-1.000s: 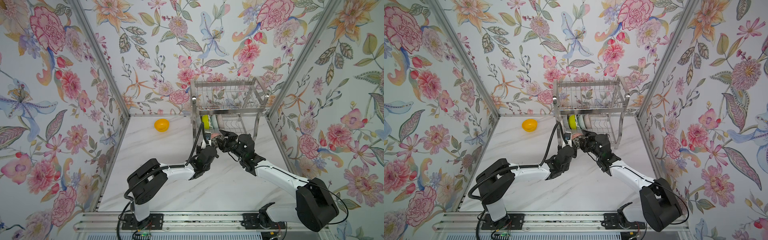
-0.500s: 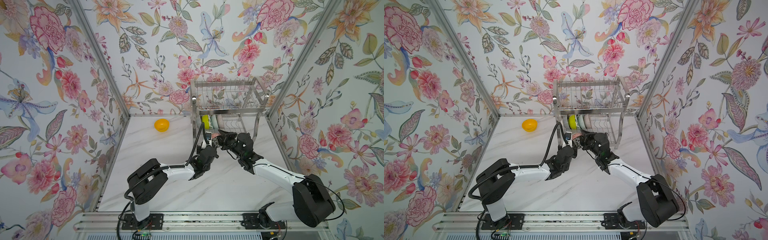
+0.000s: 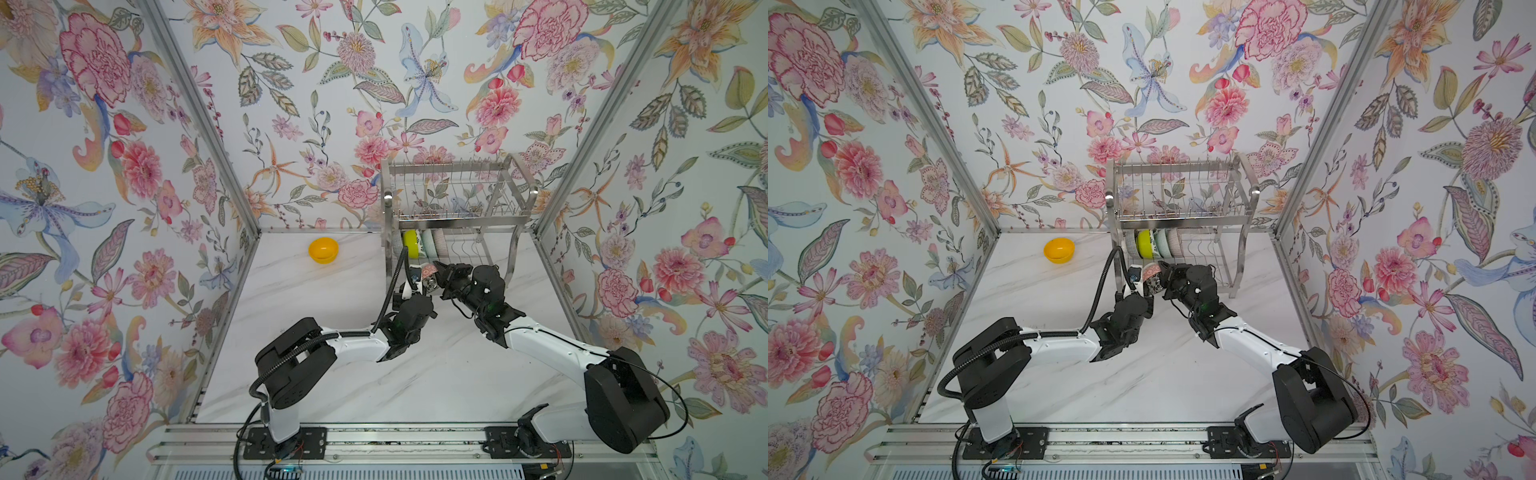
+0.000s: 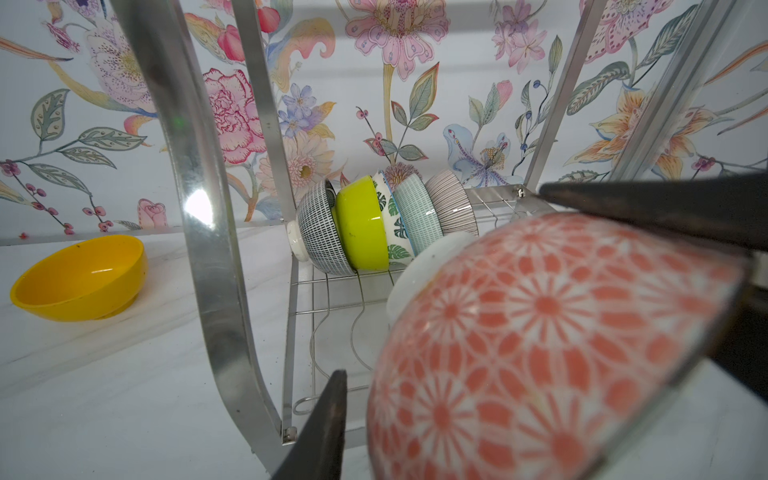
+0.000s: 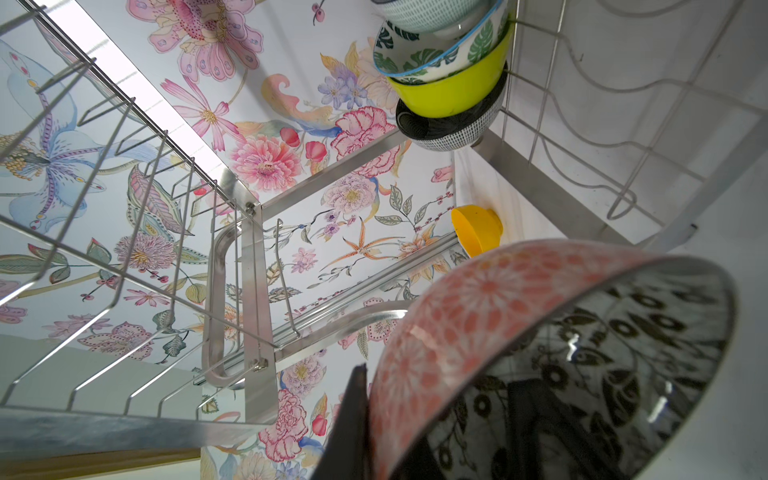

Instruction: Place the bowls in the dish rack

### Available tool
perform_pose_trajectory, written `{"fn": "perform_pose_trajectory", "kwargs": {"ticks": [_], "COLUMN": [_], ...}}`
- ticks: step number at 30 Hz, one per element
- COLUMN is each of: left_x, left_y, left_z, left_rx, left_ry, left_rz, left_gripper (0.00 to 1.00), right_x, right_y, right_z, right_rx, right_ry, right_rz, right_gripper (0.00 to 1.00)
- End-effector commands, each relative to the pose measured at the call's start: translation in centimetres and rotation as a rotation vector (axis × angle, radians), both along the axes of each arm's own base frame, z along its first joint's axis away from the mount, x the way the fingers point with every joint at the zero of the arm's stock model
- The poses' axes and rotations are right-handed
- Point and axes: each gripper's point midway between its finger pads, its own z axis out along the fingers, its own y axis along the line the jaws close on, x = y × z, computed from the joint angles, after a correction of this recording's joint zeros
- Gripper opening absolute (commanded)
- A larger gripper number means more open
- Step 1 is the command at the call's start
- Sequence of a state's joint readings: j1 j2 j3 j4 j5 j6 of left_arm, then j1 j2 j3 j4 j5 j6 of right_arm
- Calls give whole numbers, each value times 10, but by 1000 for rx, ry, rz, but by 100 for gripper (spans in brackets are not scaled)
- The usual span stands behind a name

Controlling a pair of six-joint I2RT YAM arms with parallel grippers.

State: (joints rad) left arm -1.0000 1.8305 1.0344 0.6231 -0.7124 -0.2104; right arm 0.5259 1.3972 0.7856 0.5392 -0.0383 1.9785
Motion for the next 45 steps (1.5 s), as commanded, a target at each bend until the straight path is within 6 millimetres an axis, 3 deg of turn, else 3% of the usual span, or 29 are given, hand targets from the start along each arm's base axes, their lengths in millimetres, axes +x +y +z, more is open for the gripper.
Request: {"fn": "perform_pose_trajectory", "kwargs": {"ticks": [1,7,10,14,22,27,29,30,39,43,45], "left_x": [-7,-12,-15,-19,-30,-39,-43,-46,-57,-52,-44], "left_y": [2,7,8,10,15,17,11,11,-28,-33,-37], "left_z": [12,12,12,12,19,26,23,38,66,72,57], "left_rx": [-48,-65,-68,-84,-148,-192,-197,-230,-337,-357,-349], "left_ry": [-10,9,25,54,112,147,174,165,196,183,207], "left_rz": [-6,-12,-17,-25,-51,-87,-124,-143,-359,-366,-358], "left_gripper": [42,59,74,98,99,99,99,99,99,99,99], "right_x": [4,6,6,3,-8,-18,-22,-24,-22,-19,-15], "right_y": [-5,-15,-18,-27,-47,-54,-53,-51,-55,-58,-62], "right_z": [30,38,48,41,23,29,28,28,27,34,36], "right_rx": [-2,-36,-67,-119,-325,-510,-579,-605,-761,-832,-852], "right_ry": [-110,-176,-239,-260,-324,-460,-498,-523,-665,-749,-771], "right_rz": [-25,-34,-14,-10,47,106,147,167,255,265,263], "right_gripper": [0,0,0,0,0,0,0,0,0,0,0]}}
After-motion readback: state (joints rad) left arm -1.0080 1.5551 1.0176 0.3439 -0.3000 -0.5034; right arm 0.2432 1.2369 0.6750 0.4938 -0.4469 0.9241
